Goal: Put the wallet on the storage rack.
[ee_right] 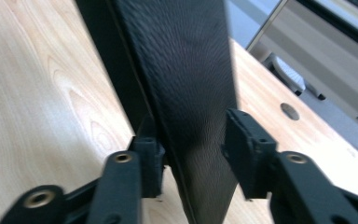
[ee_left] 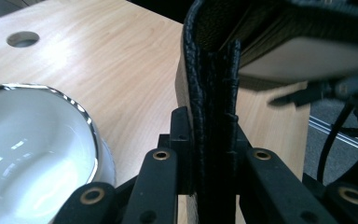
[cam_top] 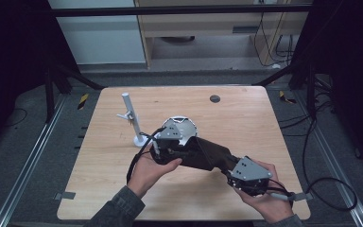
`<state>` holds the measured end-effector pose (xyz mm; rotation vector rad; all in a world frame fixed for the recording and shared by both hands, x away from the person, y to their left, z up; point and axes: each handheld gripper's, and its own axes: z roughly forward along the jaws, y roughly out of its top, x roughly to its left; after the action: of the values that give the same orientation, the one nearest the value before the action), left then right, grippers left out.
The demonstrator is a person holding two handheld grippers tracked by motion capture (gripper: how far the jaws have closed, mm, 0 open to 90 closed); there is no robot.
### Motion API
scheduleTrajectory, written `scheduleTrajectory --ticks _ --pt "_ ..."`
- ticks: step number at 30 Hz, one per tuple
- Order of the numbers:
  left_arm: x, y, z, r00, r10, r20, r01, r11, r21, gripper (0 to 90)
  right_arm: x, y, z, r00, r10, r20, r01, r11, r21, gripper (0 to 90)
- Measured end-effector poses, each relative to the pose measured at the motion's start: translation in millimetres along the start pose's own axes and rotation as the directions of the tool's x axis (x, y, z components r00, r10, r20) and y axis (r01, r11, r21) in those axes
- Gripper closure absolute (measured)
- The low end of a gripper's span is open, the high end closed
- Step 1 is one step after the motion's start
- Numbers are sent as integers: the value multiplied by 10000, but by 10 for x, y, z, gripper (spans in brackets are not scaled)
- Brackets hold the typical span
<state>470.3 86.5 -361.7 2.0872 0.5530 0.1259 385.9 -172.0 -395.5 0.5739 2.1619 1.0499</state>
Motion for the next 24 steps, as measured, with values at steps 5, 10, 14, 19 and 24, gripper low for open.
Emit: scheduleTrajectory --ticks 5,10,14,19,24 --pt "-9 97 -57 9994 259 -223 -258 9997 44 796 63 -73 54 9994 202 -283 -201 9998 29 513" --pt "6 183 -145 9987 333 -374 -335 9994 -39 796 73 -120 58 9986 351 -408 -352 9994 -33 496" --pt "36 206 -243 9956 410 -839 -414 9991 -26 796 -11 -193 51 9962 782 -391 -789 9968 -152 421" --pt "81 199 -311 9942 335 -1022 -332 9994 49 796 -203 -373 189 9866 1597 322 -1611 9857 485 196" --pt "72 261 -359 9926 415 -1139 -394 9990 202 795 -305 -676 435 9369 3014 1769 -3131 9488 413 156"
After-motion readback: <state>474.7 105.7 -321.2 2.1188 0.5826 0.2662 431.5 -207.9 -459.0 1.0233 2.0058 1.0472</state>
